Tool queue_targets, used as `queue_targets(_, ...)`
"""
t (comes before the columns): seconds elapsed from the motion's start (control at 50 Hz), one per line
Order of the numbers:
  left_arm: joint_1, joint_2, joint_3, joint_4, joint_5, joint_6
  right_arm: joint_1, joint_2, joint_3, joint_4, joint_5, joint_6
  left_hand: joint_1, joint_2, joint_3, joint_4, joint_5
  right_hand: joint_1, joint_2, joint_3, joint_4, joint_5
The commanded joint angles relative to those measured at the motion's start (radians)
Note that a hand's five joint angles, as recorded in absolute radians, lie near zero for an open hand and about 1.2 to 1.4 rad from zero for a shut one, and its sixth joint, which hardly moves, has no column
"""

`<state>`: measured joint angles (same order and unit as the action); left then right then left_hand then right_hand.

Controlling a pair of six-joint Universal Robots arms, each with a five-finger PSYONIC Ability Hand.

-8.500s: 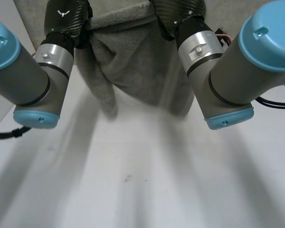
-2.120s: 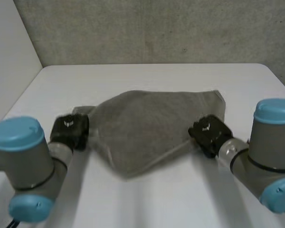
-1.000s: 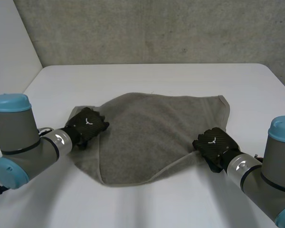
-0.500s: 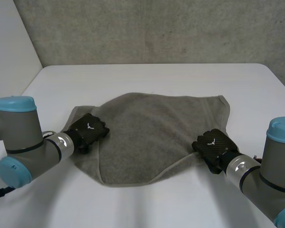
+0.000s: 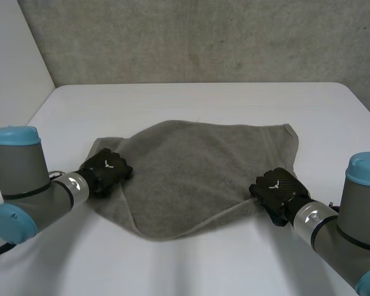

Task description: Fold the laundry

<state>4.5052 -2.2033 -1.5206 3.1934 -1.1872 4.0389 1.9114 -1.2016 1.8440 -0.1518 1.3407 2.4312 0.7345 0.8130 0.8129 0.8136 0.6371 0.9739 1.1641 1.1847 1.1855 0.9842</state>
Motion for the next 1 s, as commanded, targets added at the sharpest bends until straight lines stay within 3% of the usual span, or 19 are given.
queue_targets(0.02, 0.015, 0.004, -0.006, -0.004, -0.034, 0.0, 0.0, 0.002, 0.001, 0.0, 0.0, -0.001, 0.204, 0.126, 0.126, 0.125, 0.127, 0.365, 0.174, 0.154, 0.153, 0.18)
queue_targets(0.38, 0.052, 0.125, -0.107, 0.01, -0.039, -0.003, 0.002, 0.008, 0.001, 0.002, 0.002, -0.004, 0.207, 0.129, 0.129, 0.128, 0.13, 0.359, 0.169, 0.148, 0.147, 0.174)
queue_targets(0.66, 0.08, 0.125, -0.153, 0.013, -0.038, -0.001, 0.002, 0.008, 0.001, 0.002, 0.002, -0.004, 0.216, 0.137, 0.138, 0.137, 0.139, 0.341, 0.151, 0.13, 0.13, 0.156)
queue_targets(0.72, 0.08, 0.125, -0.164, 0.013, -0.038, -0.001, 0.002, 0.008, 0.001, 0.002, 0.005, -0.006, 0.357, 0.278, 0.278, 0.278, 0.28, 0.338, 0.148, 0.127, 0.127, 0.153)
queue_targets(0.76, 0.083, 0.139, -0.168, 0.013, -0.04, -0.001, 0.002, 0.005, 0.0, 0.002, 0.008, -0.006, 0.661, 0.582, 0.582, 0.582, 0.584, 0.338, 0.148, 0.127, 0.127, 0.153)
queue_targets(0.94, 0.069, 0.292, -0.208, 0.0, -0.061, -0.028, -0.011, -0.036, -0.042, 0.055, 0.022, 0.005, 0.662, 0.583, 0.583, 0.583, 0.585, 0.382, 0.192, 0.171, 0.171, 0.197)
queue_targets(1.0, 0.065, 0.421, -0.216, -0.003, -0.092, -0.074, -0.014, -0.141, -0.101, 0.153, 0.022, 0.009, 0.662, 0.583, 0.583, 0.583, 0.585, 0.409, 0.219, 0.198, 0.197, 0.224)
